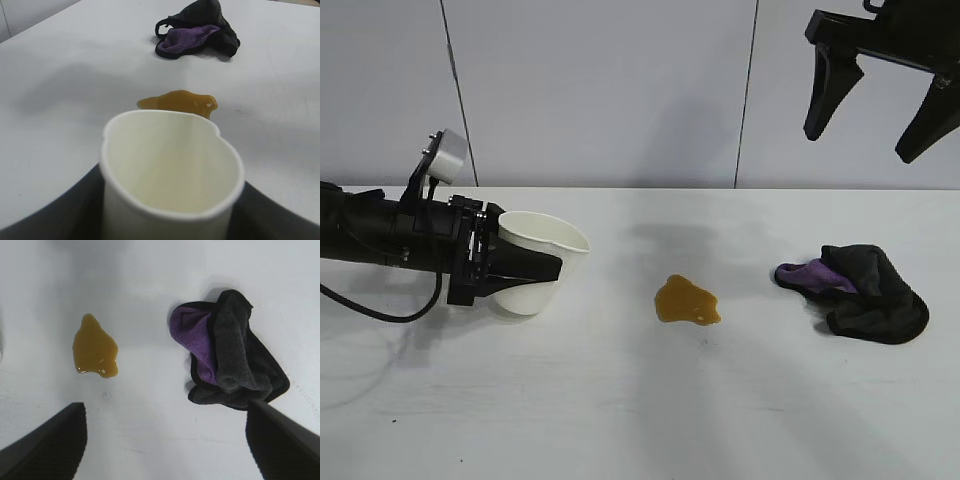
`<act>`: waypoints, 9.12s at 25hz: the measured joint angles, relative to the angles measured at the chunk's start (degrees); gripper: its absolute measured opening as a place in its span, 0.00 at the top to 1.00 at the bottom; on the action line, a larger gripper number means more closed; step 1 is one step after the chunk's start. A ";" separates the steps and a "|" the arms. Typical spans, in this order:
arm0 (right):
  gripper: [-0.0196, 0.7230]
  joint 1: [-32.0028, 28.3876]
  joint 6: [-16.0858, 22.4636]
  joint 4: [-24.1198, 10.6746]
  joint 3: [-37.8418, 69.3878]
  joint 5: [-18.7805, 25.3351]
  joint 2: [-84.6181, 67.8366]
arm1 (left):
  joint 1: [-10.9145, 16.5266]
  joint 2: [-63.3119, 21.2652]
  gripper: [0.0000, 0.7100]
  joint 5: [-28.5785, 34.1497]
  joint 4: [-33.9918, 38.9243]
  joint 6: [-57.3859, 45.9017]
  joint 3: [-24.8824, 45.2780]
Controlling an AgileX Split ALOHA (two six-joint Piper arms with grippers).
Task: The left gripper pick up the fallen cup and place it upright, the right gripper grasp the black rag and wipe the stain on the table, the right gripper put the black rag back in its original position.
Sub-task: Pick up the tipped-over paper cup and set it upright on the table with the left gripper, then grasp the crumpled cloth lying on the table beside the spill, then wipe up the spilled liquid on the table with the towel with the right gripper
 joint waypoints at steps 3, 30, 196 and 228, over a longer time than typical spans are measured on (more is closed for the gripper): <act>0.17 0.00 0.00 0.04 0.00 0.00 0.00 | 0.60 0.00 0.47 -0.04 0.00 0.00 0.00; 0.17 0.00 0.00 0.17 0.00 -0.06 0.00 | 1.27 1.53 0.18 0.33 -0.71 -0.53 0.00; 0.94 21.00 -2.84 6.83 -0.05 -18.26 18.26 | -10.56 -29.90 0.02 -22.22 60.21 -132.31 -10.69; 0.94 10.77 8.83 -10.31 -0.35 -19.92 23.12 | -10.56 -29.90 0.02 -22.32 60.34 -132.31 -10.69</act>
